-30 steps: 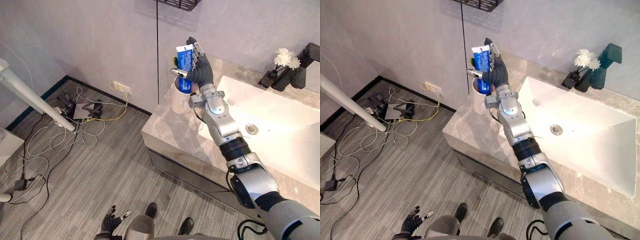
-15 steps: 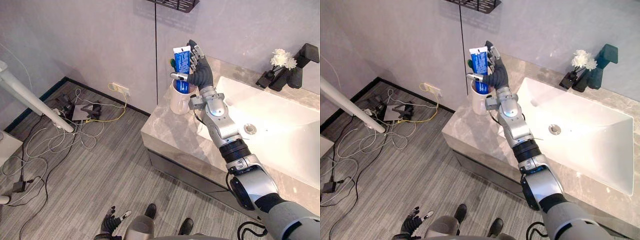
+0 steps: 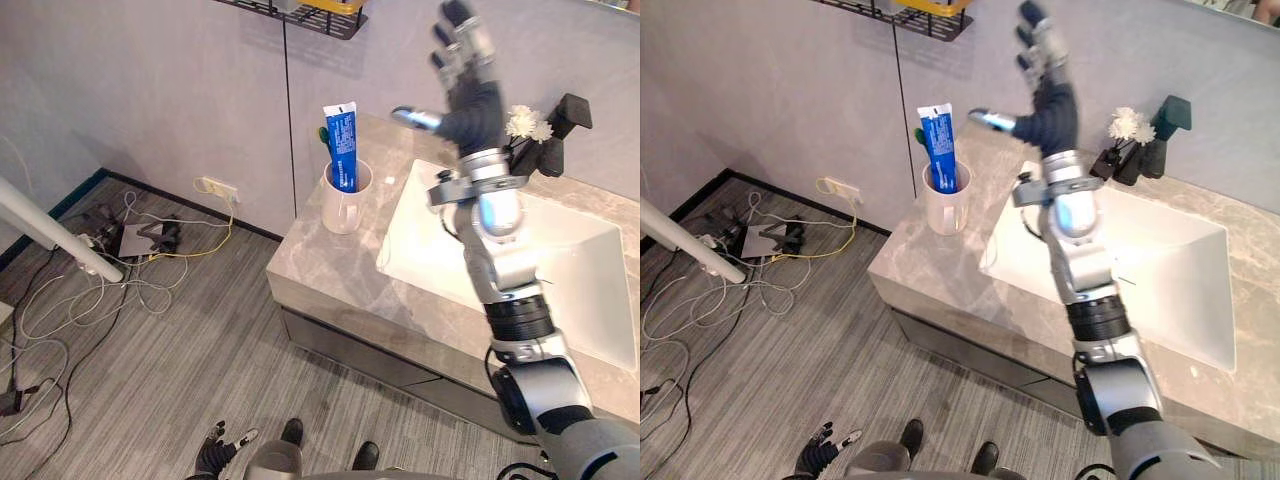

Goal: Organize washtable

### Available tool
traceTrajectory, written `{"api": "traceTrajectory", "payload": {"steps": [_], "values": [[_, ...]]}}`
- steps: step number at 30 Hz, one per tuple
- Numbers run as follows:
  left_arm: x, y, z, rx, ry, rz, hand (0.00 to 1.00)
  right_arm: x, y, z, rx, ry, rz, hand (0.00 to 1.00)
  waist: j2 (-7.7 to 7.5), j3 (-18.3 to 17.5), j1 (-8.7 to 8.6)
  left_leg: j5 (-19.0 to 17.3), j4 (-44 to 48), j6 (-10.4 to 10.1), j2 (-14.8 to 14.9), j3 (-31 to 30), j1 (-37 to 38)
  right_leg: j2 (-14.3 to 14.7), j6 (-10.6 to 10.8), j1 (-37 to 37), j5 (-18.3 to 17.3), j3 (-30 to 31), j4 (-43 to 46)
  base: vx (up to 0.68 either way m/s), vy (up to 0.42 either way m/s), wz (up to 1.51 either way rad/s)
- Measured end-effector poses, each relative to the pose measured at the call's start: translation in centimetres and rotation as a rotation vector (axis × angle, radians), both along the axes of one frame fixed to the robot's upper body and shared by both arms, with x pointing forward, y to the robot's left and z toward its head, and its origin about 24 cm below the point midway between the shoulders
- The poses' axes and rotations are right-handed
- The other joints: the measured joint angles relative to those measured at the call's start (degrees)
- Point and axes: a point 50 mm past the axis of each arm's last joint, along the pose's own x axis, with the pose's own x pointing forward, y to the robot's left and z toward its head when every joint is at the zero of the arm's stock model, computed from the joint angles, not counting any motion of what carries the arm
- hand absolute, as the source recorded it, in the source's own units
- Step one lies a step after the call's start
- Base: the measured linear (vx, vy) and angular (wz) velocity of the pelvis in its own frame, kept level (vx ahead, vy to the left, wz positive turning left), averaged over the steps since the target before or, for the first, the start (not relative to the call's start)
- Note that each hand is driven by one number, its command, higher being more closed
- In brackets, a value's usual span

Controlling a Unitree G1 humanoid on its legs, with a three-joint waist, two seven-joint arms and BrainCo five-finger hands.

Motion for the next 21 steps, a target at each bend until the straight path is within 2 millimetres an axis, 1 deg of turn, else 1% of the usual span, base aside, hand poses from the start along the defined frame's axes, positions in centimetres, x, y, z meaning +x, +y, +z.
{"api": "traceTrajectory", "payload": {"steps": [1,2,4,5,6,7,8,10,11,12,13,14,15,16,17,18,19,20,21], "values": [[-0.1,0.0,0.0,-0.001,0.004,0.0,0.0,-1.0,-1.8,0.4,0.025,-0.039,-0.052,0.0,0.06,-0.2,-0.19,0.0,-0.2,0.0,0.0,0.5,0.3,0.0,0.0,0.0,0.0,0.1,0.0,-0.02,0.018,-0.14],[-0.2,0.0,-0.1,-0.001,0.007,0.0,0.0,-1.4,-2.7,0.5,0.038,-0.056,-0.079,0.0,0.11,-0.4,-0.38,0.0,-0.3,0.0,0.1,0.6,0.4,0.0,0.0,0.0,0.0,0.2,0.0,-0.02,0.014,-0.11],[-0.8,0.0,-0.4,-0.011,0.037,0.0,0.0,-2.8,-6.1,0.1,0.089,-0.072,-0.194,0.0,0.3,-1.9,-1.78,0.0,-0.7,0.0,0.1,0.8,0.5,0.0,0.0,-0.2,0.1,0.4,-0.1,0.0,0.016,-0.06],[-0.9,0.0,-0.4,-0.012,0.043,0.0,0.0,-3.2,-7.0,-0.2,0.1,-0.073,-0.229,0.0,0.38,-2.2,-2.02,0.0,-0.7,0.0,0.1,1.0,0.5,0.0,0.1,-0.2,0.1,0.6,-0.2,0.0,0.02,-0.08],[-1.2,0.0,-0.5,-0.015,0.053,0.001,0.0,-4.1,-8.6,-0.7,0.135,-0.072,-0.284,0.0,0.54,-2.6,-2.86,0.0,-0.8,0.1,0.1,1.1,0.5,0.0,0.1,-0.3,0.1,0.9,-0.2,0.0,0.016,-0.1],[-1.2,-0.1,-0.6,-0.018,0.056,0.001,0.0,-4.7,-9.8,-1.2,0.166,-0.07,-0.325,0.0,0.72,-2.8,-3.13,-0.1,-0.8,0.1,0.1,1.4,0.5,0.0,0.1,-0.4,0.1,1.1,-0.2,-0.01,0.016,-0.21],[-1.2,-0.2,-0.6,-0.023,0.056,0.0,0.0,-6.0,-11.8,-2.3,0.211,-0.053,-0.402,0.0,1.15,-3.2,-3.34,-0.1,-0.9,0.2,0.2,2.1,0.4,0.1,0.1,-1.0,0.2,1.6,-0.3,-0.01,0.012,-0.2],[-1.3,-0.4,-0.7,-0.028,0.062,0.002,0.0,-6.9,-13.2,-3.1,0.245,-0.033,-0.463,0.0,1.61,-3.6,-4.17,-0.1,-1.0,0.2,0.1,2.2,0.3,0.0,0.1,-1.1,0.2,1.7,-0.3,0.0,0.009,-0.09],[-1.5,-0.5,-0.8,-0.035,0.073,0.004,0.0,-7.9,-14.6,-4.3,0.282,-0.002,-0.529,0.0,2.24,-4.0,-4.99,-0.1,-1.2,0.2,0.1,2.3,0.3,0.0,0.1,-1.3,0.2,1.7,-0.4,0.01,0.009,-0.03],[-1.5,-0.6,-0.9,-0.042,0.074,0.001,0.0,-8.6,-15.5,-5.1,0.298,0.019,-0.574,0.0,2.55,-4.2,-5.75,-0.1,-1.3,0.2,0.1,2.3,0.3,0.1,0.1,-1.3,0.2,1.8,-0.5,0.01,0.007,-0.03],[-1.5,-0.7,-0.9,-0.048,0.075,-0.002,0.0,-9.0,-16.0,-5.6,0.311,0.036,-0.601,0.0,2.75,-4.3,-6.04,-0.1,-1.4,0.2,0.2,2.3,0.3,0.1,0.1,-1.4,0.2,1.8,-0.5,0.01,0.0,-0.07],[-1.5,-0.7,-0.9,-0.054,0.077,-0.004,0.0,-10.0,-17.4,-7.3,0.351,0.092,-0.675,0.0,3.06,-4.7,-6.38,-0.1,-1.6,0.2,0.3,2.6,0.3,0.3,0.1,-1.8,0.3,2.2,-0.8,0.0,-0.002,-0.13],[-1.5,-0.8,-1.0,-0.056,0.08,-0.001,0.0,-10.8,-18.2,-8.7,0.381,0.132,-0.723,0.0,3.22,-5.3,-6.5,-0.1,-1.7,0.2,0.4,2.9,0.1,0.4,0.1,-2.1,0.4,2.6,-1.1,0.0,-0.003,-0.17],[-1.5,-0.8,-1.0,-0.057,0.08,0.006,0.0,-11.3,-18.7,-9.6,0.403,0.162,-0.753,0.0,3.28,-5.5,-6.7,-0.1,-1.8,0.2,0.4,2.9,0.1,0.5,0.0,-2.2,0.4,2.8,-1.2,0.02,-0.013,-0.12],[-1.4,-0.9,-1.0,-0.063,0.075,0.028,0.0,-12.3,-19.3,-11.6,0.444,0.227,-0.818,0.0,3.51,-5.6,-7.31,-0.2,-1.7,0.1,0.5,2.9,0.1,0.5,0.1,-2.1,0.5,2.8,-1.4,0.03,-0.014,-0.04],[-1.4,-0.9,-1.0,-0.066,0.079,0.033,0.0,-13.0,-19.7,-13.2,0.48,0.281,-0.862,0.0,3.72,-5.7,-7.79,-0.2,-1.7,0.0,0.5,2.9,0.1,0.6,0.1,-2.1,0.5,2.8,-1.4,0.03,-0.013,-0.01],[-1.3,-1.0,-1.1,-0.07,0.079,0.039,0.0,-14.0,-20.0,-15.2,0.533,0.346,-0.911,0.0,4.03,-5.9,-8.25,-0.3,-1.7,-0.1,0.5,2.9,0.1,0.6,0.1,-2.0,0.5,2.8,-1.5,0.0,0.0,0.0],[-1.3,-1.1,-1.1,-0.072,0.08,0.041,0.0,-14.6,-20.2,-16.3,0.562,0.376,-0.934,0.0,4.18,-6.0,-8.58,-0.3,-1.7,-0.1,0.5,3.0,0.1,0.6,0.1,-2.0,0.5,2.8,-1.6,0.0,0.0,0.0],[-1.4,-1.3,-1.1,-0.077,0.082,0.045,0.0,-15.7,-20.1,-18.2,0.624,0.43,-0.987,0.0,4.31,-6.1,-9.05,-0.4,-1.7,-0.1,0.6,3.4,0.0,0.6,0.2,-2.1,0.5,2.9,-1.7,0.0,0.008,-0.08]]}}
